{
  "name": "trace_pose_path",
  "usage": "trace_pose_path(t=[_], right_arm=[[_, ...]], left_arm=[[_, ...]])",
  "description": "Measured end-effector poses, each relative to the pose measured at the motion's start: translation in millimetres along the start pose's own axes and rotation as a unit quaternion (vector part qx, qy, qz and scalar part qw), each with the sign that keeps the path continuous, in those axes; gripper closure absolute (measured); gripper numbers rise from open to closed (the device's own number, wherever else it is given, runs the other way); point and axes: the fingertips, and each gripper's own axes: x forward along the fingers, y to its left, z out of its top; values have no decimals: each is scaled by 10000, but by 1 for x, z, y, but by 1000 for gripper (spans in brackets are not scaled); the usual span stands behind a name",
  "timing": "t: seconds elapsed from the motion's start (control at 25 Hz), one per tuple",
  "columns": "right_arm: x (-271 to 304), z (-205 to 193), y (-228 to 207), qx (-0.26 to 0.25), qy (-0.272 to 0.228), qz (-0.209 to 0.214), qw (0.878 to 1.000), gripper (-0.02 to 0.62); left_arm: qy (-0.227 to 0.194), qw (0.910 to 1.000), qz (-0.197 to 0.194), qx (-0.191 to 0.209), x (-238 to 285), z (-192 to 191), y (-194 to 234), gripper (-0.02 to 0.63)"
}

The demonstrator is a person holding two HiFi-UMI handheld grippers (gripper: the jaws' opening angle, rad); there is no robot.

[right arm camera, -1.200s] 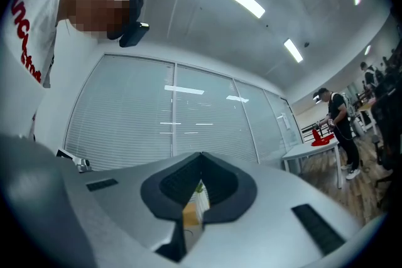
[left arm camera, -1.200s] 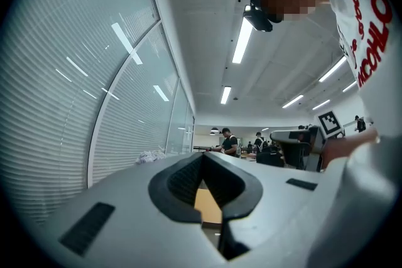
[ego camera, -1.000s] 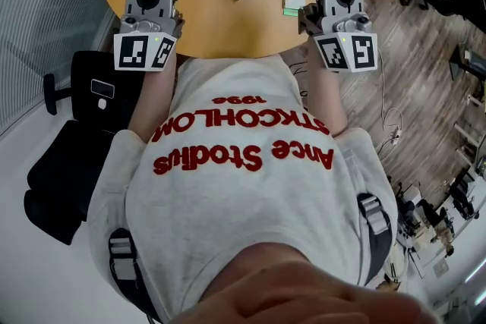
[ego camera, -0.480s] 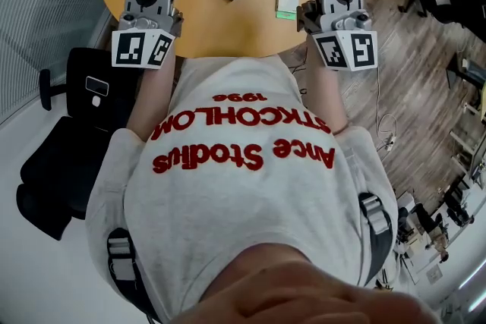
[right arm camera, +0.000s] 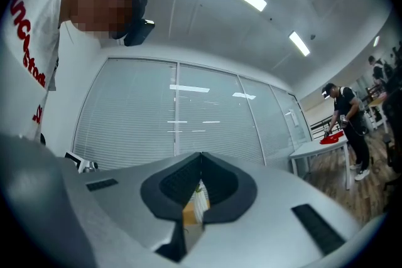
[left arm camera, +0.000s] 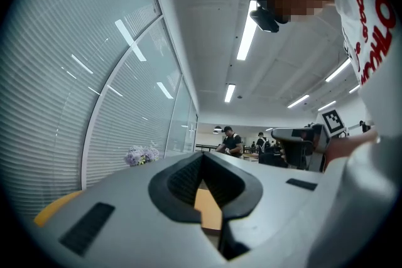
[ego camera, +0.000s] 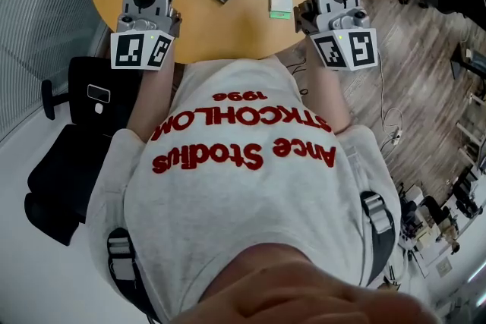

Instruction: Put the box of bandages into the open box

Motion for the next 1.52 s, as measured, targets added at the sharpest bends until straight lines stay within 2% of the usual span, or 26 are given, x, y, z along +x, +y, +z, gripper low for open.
trace_pose_path(t=[0.28, 0.6, 0.76, 0.88, 1.36, 1.52], right_arm=[[0, -6, -8, -20, 105, -66, 9999, 588], [-8, -52, -35, 125, 566, -588, 9966, 584], [-16, -91, -49, 349, 960, -857, 9911, 509], [-21, -124, -52, 449, 1294, -1006, 9855, 482], [-43, -276, -71, 502, 2855, -1555, 9444, 368], [-60, -320, -83, 493, 3463, -1797, 9194, 316]], left_arm=[[43, 9999, -114, 107, 10, -8, -6, 600], [289, 9992, -262, 88, 20, -39, -8, 600], [497, 9980, -387, 0, 27, -64, -11, 600], [688, 9962, -535, -46, 30, -82, -14, 600], [1158, 9897, -829, -143, 23, -123, -15, 600], [1270, 9882, -828, -238, 19, -132, -15, 600]])
